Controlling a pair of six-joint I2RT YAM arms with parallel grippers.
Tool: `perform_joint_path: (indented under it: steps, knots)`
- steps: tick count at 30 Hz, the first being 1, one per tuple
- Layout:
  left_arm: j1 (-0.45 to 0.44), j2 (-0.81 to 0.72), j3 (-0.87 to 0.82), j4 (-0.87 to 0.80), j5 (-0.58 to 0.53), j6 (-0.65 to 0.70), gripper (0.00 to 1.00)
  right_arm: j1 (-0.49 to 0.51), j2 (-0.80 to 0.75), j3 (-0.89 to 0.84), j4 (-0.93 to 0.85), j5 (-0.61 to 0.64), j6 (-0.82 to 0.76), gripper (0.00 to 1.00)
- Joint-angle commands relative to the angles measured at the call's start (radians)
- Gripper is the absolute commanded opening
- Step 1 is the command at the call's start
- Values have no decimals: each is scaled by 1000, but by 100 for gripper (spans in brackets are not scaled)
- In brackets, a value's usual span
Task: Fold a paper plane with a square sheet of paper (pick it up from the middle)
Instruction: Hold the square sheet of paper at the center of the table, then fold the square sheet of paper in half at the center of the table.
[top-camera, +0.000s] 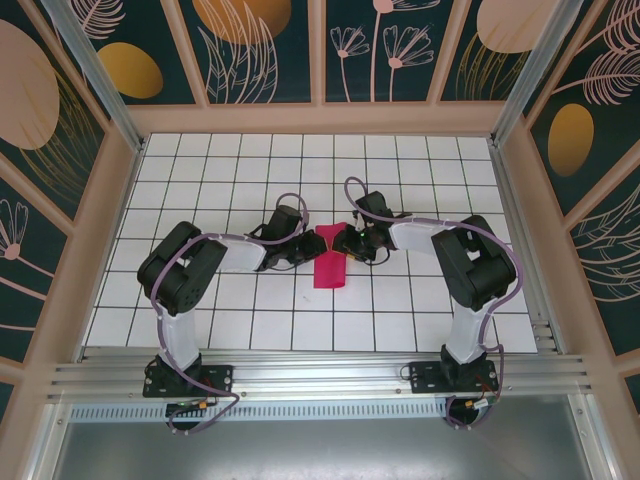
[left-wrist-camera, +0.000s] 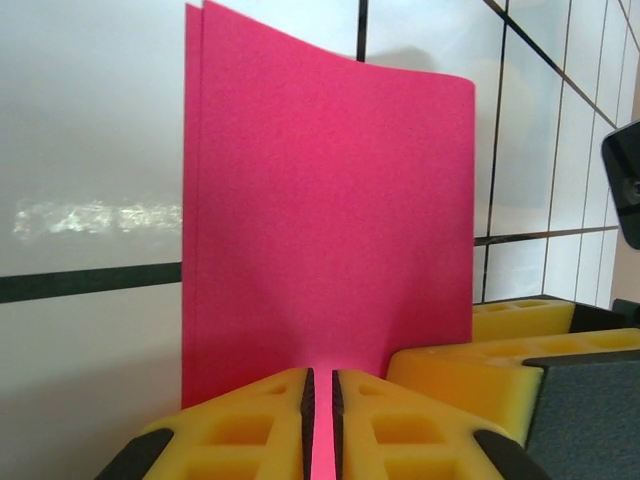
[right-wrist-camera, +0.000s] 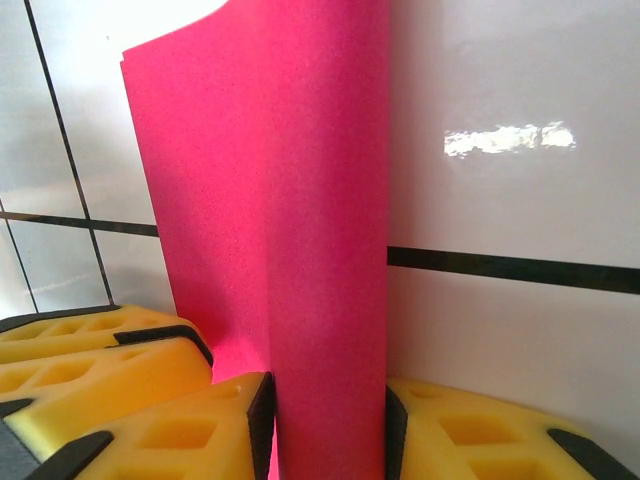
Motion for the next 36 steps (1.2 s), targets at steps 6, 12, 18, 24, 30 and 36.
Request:
perform_joint_path:
  steps: [6, 12, 18, 24, 30, 36]
  knots:
    - [-5, 36, 23, -57, -25, 26, 14, 14, 117, -30, -39, 150, -29, 36]
    - [-4, 41, 20, -89, -42, 34, 12, 13, 68, -3, -59, 137, -34, 38]
    - [-4, 49, 25, -101, -41, 45, 12, 3, -70, 28, -92, 131, -39, 48]
    - [-4, 55, 22, -98, -42, 44, 11, -4, -177, -2, -91, 166, -31, 50]
    - [-4, 55, 18, -99, -44, 41, 9, 16, -179, -16, -4, 17, -67, 33]
    - [-4, 62, 16, -97, -46, 32, 8, 21, -116, -20, 36, -34, -61, 18]
